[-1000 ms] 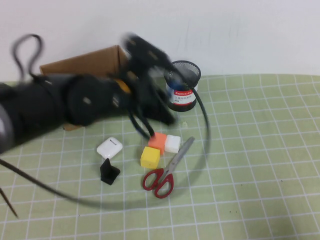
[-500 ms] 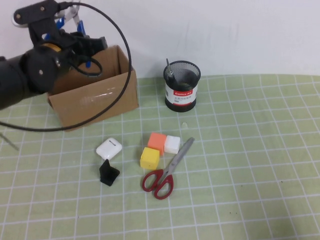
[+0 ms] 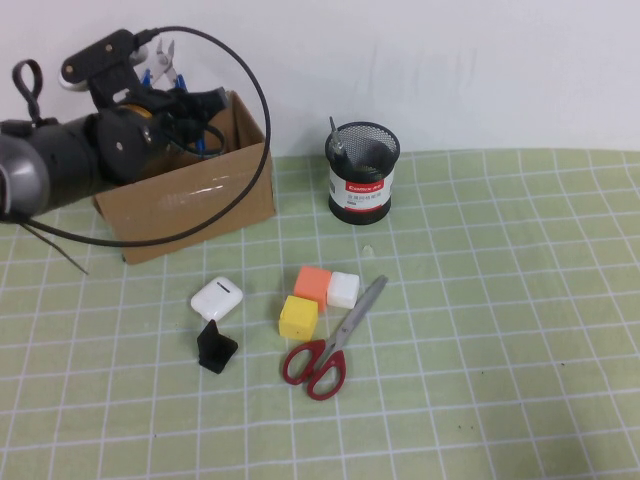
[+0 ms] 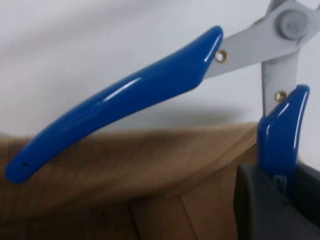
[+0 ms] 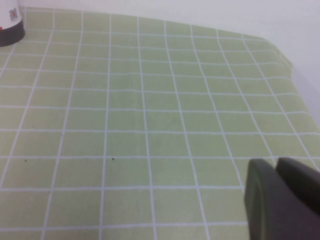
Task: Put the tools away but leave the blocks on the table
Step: Place the Pliers into the box
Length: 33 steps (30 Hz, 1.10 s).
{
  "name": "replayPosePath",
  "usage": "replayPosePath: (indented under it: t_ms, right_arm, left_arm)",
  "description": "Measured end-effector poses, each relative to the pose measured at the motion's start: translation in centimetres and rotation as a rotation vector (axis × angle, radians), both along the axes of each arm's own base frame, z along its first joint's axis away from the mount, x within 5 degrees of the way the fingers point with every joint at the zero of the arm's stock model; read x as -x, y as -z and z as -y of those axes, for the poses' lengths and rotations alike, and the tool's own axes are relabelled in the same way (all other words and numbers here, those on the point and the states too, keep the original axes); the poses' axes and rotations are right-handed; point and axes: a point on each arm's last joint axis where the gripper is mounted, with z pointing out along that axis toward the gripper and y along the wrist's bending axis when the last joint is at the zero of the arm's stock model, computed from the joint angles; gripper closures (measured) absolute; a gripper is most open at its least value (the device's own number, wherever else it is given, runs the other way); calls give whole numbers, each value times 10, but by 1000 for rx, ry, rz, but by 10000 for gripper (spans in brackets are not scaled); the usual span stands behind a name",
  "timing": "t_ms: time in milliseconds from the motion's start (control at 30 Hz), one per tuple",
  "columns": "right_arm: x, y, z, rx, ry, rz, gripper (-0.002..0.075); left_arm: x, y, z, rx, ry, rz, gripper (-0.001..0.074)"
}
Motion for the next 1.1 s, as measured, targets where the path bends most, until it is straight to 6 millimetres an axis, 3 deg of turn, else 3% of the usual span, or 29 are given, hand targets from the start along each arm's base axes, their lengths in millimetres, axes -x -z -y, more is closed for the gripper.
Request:
replayPosePath:
  t_ms: [467,567,800,967,1100]
  right_arm:
    - [0,0,0,0,0,0,736]
    - [0,0,0,0,0,0,736]
    - [0,0,0,0,0,0,736]
    - [0,0,0,0,0,0,736]
    - [0,0,0,0,0,0,736]
  left_arm:
    - [-5,13,4,-66,31,35,662]
    - [-5,14,8,-93,55,42,629]
    - [-5,13,9,-100,61,55,476]
    - [-2,9,10,-99,70,46,459]
    - [9,-11,18,-148,135,47,458]
